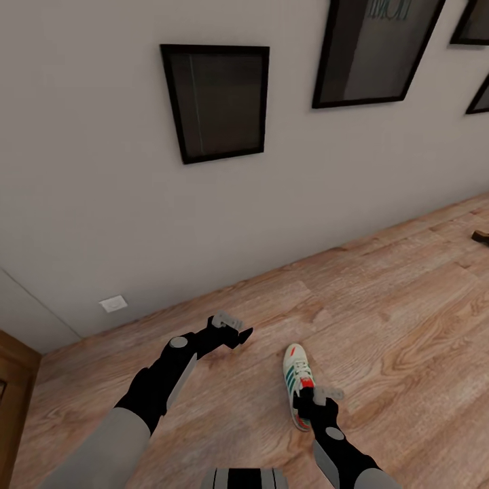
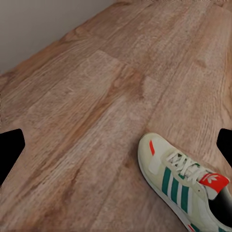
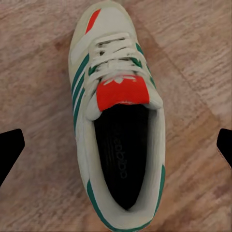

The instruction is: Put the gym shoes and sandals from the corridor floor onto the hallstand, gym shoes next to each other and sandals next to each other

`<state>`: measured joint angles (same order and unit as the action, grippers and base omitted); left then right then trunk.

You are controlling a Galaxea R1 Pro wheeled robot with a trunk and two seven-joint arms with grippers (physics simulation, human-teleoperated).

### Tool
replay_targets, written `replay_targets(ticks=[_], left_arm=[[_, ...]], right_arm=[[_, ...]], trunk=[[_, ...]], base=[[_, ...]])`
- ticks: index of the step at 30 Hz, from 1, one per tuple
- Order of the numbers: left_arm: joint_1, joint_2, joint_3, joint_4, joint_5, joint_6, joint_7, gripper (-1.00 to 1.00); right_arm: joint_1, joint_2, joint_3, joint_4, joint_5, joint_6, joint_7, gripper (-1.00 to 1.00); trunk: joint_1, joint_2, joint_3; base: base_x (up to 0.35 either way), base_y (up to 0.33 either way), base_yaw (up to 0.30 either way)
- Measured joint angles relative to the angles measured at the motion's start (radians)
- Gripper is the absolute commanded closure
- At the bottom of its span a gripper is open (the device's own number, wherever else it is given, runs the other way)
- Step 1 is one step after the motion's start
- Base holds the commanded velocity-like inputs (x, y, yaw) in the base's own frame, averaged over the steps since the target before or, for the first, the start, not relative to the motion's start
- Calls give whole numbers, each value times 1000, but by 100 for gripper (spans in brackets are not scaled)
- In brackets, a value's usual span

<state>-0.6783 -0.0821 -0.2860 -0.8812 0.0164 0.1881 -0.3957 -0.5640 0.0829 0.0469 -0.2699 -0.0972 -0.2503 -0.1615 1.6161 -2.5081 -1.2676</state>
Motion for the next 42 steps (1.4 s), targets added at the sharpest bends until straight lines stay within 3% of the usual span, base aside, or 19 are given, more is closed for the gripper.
replay_targets(ticks=[16, 23, 30, 42], left_arm=[[1, 2, 0, -2, 1, -5, 2, -100], [0, 4, 0, -3, 1, -2, -5, -100], [-1, 3, 1, -3, 2, -1, -5, -100], [-1, 3, 1, -3, 3, -1, -6, -100]], right_arm=[[0, -1, 1, 0, 0, -5, 1, -100], [0, -21, 0, 0, 0, -5, 2, -100], [0, -24, 1, 1, 0, -5, 2, -100], [0, -24, 0, 1, -1, -3, 1, -100]], trunk=[[0, 0, 0], [0, 0, 0], [0, 0, 0], [5, -2, -39]], base=[[28, -12, 0], [0, 0, 0], [0, 0, 0], [0, 0, 0]])
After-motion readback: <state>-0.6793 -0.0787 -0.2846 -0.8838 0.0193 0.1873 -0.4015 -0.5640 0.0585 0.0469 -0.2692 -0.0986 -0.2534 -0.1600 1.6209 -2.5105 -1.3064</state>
